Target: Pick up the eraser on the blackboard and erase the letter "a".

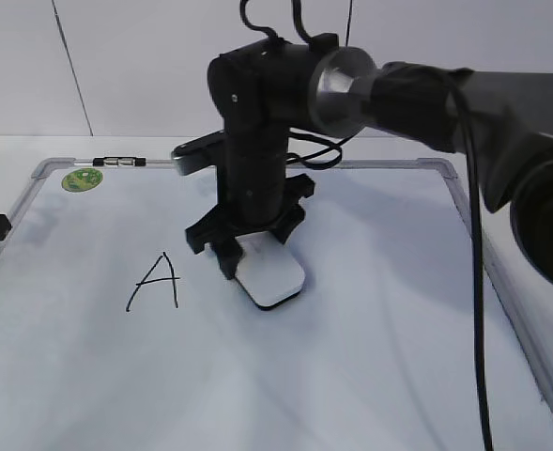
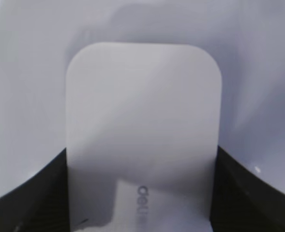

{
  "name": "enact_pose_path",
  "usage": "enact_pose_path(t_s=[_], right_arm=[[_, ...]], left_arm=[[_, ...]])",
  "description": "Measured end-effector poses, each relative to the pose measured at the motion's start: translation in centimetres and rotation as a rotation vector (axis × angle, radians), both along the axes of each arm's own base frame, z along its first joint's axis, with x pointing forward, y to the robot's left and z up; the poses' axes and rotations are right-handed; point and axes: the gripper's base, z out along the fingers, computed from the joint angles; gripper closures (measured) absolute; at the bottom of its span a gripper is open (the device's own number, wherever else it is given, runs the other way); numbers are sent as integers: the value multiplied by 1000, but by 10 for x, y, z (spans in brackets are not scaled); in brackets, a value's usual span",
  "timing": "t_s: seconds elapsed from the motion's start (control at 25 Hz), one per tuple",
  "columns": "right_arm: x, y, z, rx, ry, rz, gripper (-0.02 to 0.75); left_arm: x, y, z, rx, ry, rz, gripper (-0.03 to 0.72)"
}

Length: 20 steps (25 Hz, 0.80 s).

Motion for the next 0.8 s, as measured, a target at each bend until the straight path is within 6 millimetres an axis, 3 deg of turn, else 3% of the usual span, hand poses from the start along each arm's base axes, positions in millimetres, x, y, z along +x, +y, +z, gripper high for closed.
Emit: enact_pose_path(t_s=[0.2, 0.4, 0.56, 0.8], right_arm=[[-23, 27, 0, 18, 16, 62, 211], [-23, 27, 0, 5, 4, 75, 211], [-15, 18, 0, -31, -26, 68, 211], [14, -18, 0, -47, -36, -18, 211]], left_arm=[[0, 0, 0, 0, 0, 0, 635], [0, 0, 0, 0, 0, 0, 635], [0, 0, 0, 0, 0, 0, 635], [0, 0, 0, 1, 0, -1, 635]])
